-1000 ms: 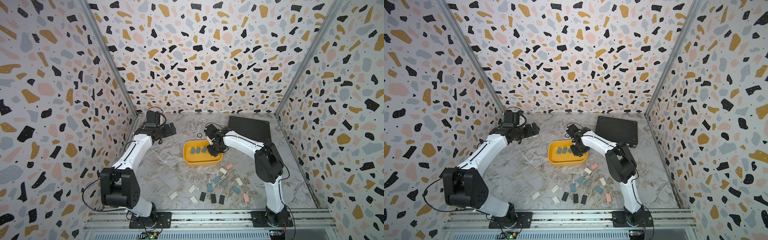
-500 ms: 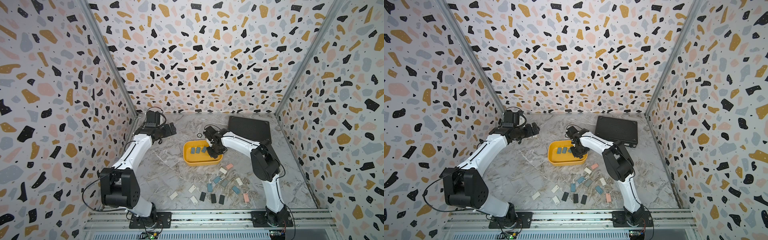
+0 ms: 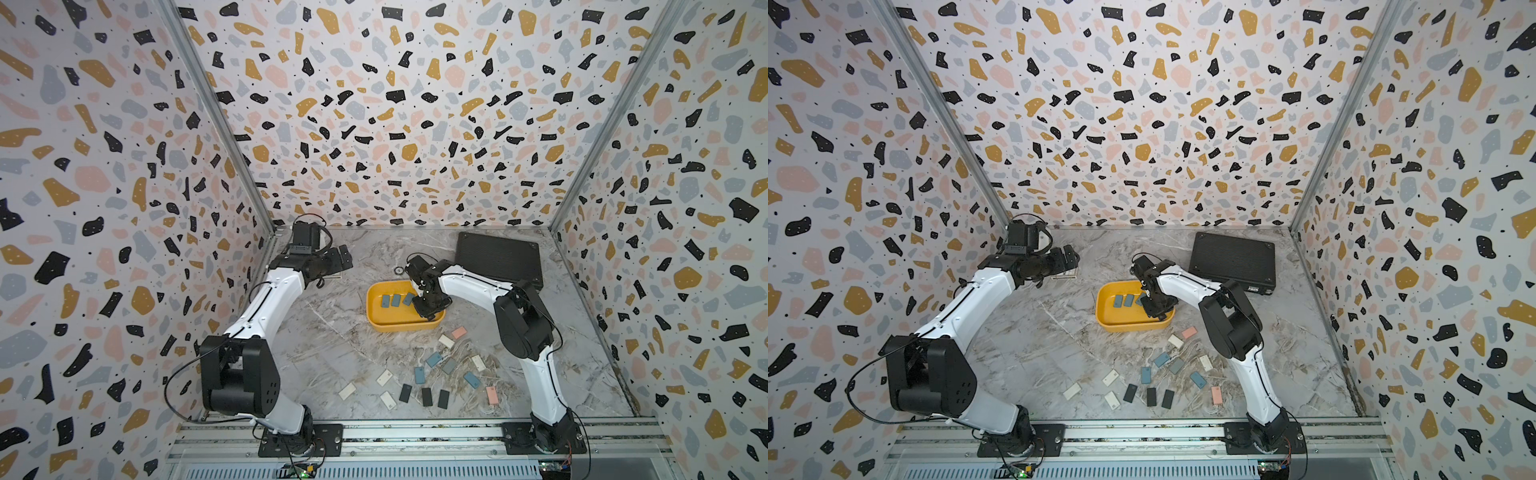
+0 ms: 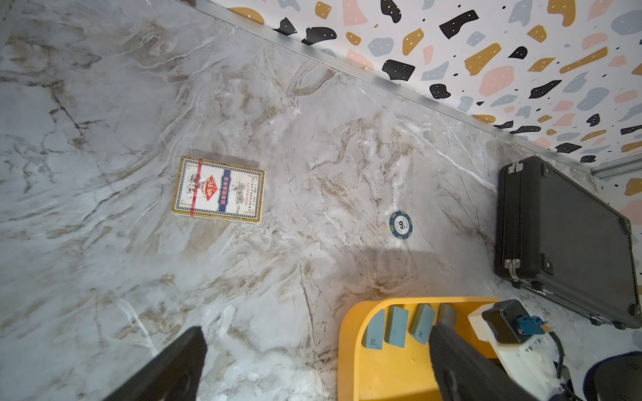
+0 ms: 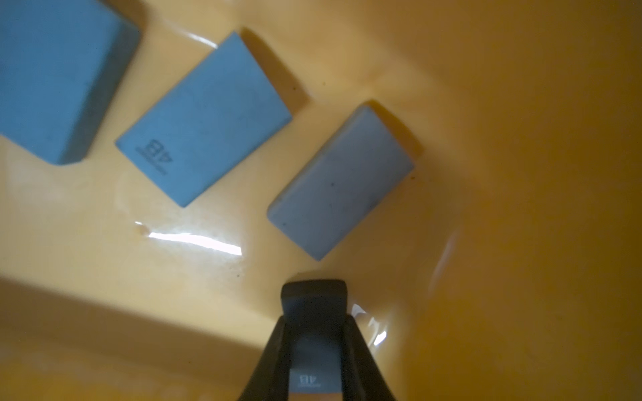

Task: Put the eraser in the storage box
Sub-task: Place the eraser in the storage box.

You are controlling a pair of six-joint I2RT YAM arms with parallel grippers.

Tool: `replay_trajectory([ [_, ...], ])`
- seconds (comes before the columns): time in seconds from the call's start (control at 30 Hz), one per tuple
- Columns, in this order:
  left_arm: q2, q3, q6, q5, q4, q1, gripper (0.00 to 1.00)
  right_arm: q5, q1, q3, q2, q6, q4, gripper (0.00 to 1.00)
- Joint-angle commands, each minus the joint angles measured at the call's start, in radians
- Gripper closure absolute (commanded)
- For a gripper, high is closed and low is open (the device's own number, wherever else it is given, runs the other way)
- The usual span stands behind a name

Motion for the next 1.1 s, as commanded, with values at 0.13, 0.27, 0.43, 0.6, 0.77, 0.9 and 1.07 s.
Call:
replay_trajectory([
  [0.13,-0.017,0.009,-0.006,0.013,0.034,0.007,0.00,-0.011,0.007,0.028,-0.010,0.001,-0.013,0.68],
  [0.27,-0.017,0.008,-0.005,0.016,0.033,0.007,0.00,-0.014,0.008,0.028,-0.024,0.001,-0.016,0.58],
  [0.43,-0.023,0.009,-0.006,0.013,0.027,0.007,0.01,-0.016,0.010,0.027,-0.070,-0.005,-0.017,0.46],
  [0.6,-0.039,0.007,-0.007,0.013,0.028,0.007,0.00,-0.002,0.010,-0.021,-0.209,-0.024,0.016,0.43],
  [0.77,-0.051,-0.003,-0.016,0.023,0.039,0.007,0.00,0.029,0.011,-0.103,-0.379,-0.057,0.009,0.42],
  [0.9,-0.064,-0.021,-0.023,0.029,0.056,0.007,0.01,0.013,0.011,-0.252,-0.499,-0.085,0.007,0.43],
  [1.07,-0.070,-0.025,-0.025,0.036,0.060,0.008,0.00,0.003,0.023,-0.470,-0.615,-0.104,0.058,0.44],
])
